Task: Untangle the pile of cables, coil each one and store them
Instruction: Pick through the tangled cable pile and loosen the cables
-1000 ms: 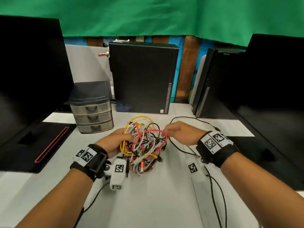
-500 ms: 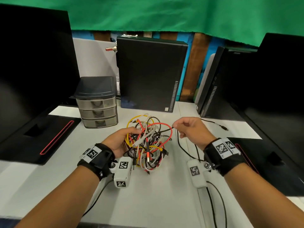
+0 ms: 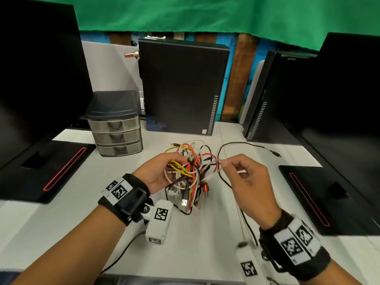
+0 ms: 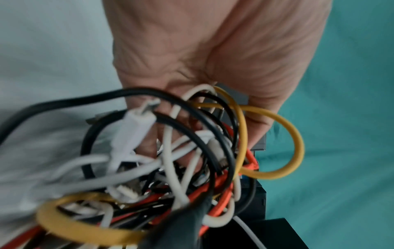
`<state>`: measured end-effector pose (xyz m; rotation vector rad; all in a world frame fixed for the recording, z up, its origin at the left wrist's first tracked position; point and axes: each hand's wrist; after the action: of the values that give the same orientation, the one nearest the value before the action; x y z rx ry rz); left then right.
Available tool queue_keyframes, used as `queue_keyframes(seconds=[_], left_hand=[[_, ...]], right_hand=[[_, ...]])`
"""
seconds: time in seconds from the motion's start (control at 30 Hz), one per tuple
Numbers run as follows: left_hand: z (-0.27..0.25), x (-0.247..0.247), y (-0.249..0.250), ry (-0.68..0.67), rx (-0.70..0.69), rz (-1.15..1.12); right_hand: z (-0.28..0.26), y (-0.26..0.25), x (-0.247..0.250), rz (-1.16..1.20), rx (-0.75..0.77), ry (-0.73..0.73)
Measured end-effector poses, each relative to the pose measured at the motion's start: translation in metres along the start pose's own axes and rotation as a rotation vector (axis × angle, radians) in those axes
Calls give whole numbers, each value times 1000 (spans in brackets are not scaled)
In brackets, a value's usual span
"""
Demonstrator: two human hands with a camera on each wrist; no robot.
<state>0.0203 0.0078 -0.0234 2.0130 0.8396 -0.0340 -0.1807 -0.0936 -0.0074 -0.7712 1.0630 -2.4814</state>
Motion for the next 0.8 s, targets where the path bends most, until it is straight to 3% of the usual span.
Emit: queue_keyframes(seconds=[0.1,0.2,0.27,0.5,0.8], left_hand=[[-3,-10,-2,-37,-20,27],[-5,-22,-6,-30,-30,77],[-8,-30,-9,-29,-21,102],[-14,-48,-16,-191,-18,21],[-23,-46,-14,-58,-247,570]], right_hand=[[-15,-14,12,4,97,0],[-33,-9,18,-177,256,-19],[-42,7,21,-263,270,-88],[-45,34,19,-209,89,-159],[-33,44,11,154,-210,-204]])
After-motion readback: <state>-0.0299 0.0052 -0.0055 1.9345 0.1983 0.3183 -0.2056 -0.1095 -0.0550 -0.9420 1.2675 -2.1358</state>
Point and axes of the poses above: each hand's wrist, its own z-axis towards the middle knuckle, its own x-axis out of the back of the hand, y = z × x, and after that the axes turned 14 degrees about x, right-handed
